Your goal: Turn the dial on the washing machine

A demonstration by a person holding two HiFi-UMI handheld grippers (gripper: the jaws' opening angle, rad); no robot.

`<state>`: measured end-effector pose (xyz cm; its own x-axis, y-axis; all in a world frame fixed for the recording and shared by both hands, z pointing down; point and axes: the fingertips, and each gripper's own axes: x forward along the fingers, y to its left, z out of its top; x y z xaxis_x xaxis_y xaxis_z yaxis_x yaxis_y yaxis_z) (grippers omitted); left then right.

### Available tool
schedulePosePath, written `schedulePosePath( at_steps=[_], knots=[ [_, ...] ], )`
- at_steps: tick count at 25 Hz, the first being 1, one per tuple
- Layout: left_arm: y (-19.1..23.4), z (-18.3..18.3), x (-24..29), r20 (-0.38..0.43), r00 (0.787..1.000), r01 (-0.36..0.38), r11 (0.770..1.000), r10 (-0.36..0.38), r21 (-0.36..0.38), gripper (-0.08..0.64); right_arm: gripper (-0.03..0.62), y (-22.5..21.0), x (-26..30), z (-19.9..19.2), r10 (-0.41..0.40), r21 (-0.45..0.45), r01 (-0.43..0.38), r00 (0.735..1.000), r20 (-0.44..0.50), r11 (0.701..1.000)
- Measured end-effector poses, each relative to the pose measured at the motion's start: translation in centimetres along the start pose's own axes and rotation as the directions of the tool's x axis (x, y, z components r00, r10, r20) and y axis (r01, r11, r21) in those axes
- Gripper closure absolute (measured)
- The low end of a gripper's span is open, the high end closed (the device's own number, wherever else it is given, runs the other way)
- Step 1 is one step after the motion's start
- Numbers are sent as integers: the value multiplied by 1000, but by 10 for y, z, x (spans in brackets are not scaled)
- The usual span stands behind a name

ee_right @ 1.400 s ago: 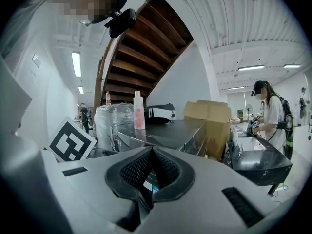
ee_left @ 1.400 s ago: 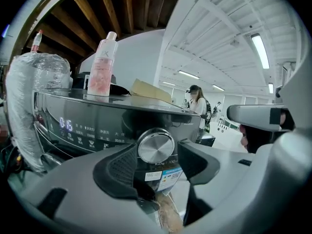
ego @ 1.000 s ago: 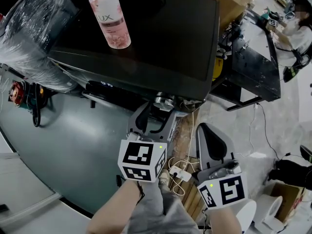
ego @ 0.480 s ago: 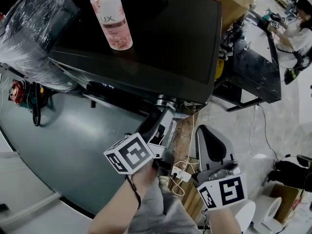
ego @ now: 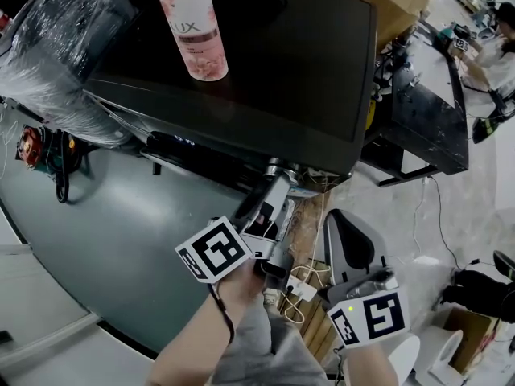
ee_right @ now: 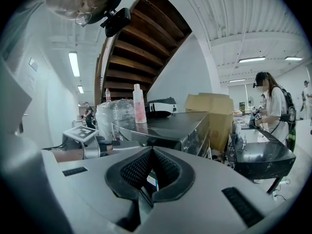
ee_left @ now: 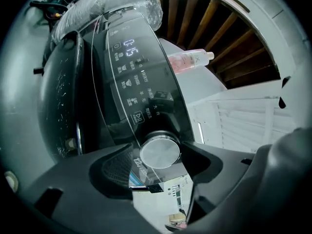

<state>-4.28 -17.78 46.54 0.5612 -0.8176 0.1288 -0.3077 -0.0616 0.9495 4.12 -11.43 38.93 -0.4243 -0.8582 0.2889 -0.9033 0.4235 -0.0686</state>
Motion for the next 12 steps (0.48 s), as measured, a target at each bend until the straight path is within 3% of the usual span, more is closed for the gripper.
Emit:
schedulePosePath(
  at_steps=[6, 12],
  knots=[
    [2, -4, 2, -15, 1000, -10, 999, 9, -36, 255, 565, 0, 2, -1, 6, 3, -6, 1000, -5, 1000],
    [-5, 1, 2, -25, 999, -33, 985, 37, 167, 278, 565, -2, 3, 0, 7, 3, -7, 1000, -4, 1000]
  ],
)
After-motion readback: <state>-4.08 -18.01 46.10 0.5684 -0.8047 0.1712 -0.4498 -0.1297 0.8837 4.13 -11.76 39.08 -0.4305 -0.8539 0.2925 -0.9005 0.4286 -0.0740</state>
